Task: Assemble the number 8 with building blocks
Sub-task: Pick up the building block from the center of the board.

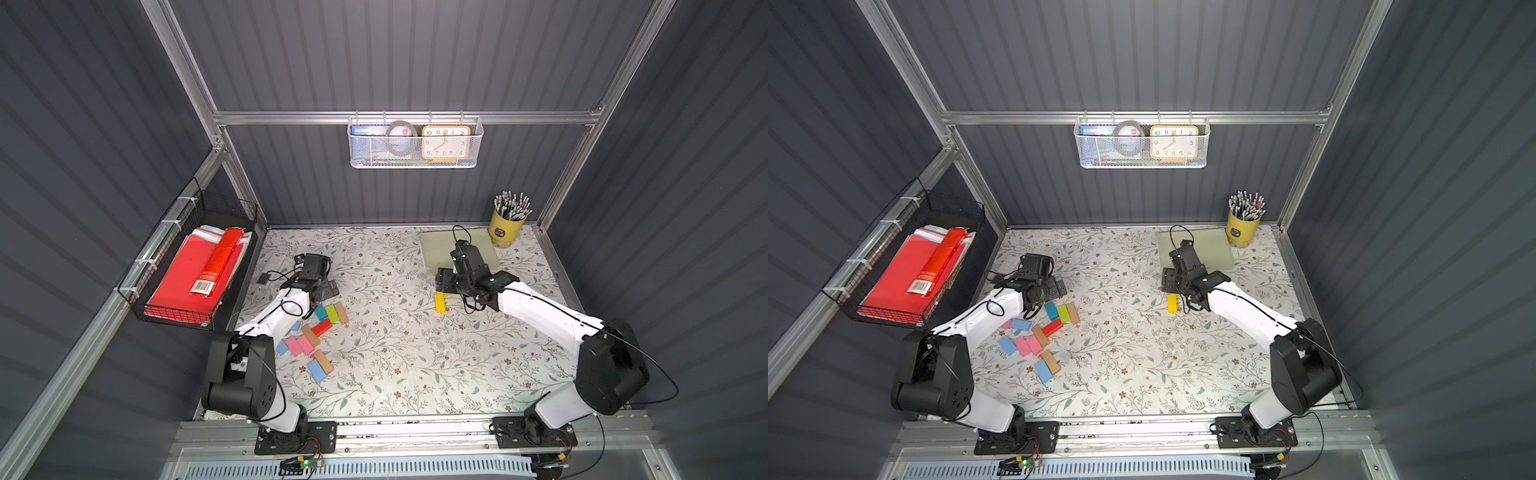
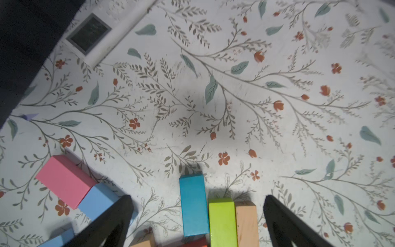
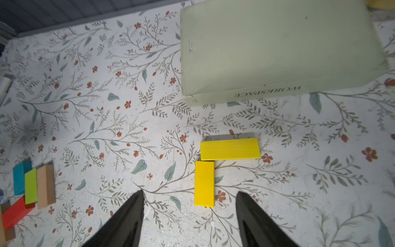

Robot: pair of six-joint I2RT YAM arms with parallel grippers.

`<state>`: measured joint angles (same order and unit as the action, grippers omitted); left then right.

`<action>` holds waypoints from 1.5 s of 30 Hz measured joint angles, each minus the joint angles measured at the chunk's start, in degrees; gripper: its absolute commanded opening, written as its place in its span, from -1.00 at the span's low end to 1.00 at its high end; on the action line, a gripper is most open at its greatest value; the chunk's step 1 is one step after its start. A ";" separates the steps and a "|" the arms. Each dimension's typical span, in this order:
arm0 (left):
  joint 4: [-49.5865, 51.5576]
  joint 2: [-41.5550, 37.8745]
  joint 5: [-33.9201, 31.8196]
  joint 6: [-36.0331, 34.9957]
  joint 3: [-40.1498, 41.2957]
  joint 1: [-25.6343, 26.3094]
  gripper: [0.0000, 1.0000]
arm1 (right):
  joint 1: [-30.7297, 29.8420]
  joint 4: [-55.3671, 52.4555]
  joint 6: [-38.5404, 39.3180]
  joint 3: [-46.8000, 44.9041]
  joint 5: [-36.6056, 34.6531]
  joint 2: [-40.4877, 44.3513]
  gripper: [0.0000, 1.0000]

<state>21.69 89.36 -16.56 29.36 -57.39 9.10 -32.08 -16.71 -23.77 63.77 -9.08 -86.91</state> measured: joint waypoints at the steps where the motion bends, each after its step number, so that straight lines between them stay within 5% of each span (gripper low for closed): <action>1: 0.11 0.83 0.66 0.00 -0.17 -0.31 0.98 | 0.46 0.48 0.00 -0.81 0.02 0.81 0.45; 10: 2.08 8.41 3.08 -0.22 -4.76 -1.33 0.68 | 3.10 1.95 -0.17 -7.34 2.03 2.49 0.45; 37: 3.78 11.54 1.97 1.29 -2.01 -1.70 0.09 | 4.44 4.72 -0.17 -10.69 5.20 2.47 0.44; 45: 3.78 11.69 1.90 1.36 -2.01 -1.70 -0.36 | 4.72 5.22 -0.13 -11.61 5.38 2.47 0.44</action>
<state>25.47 101.06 -14.66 30.72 -59.40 7.40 -27.35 -11.49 -23.90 52.16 -3.70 -84.44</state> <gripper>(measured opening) 0.360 0.721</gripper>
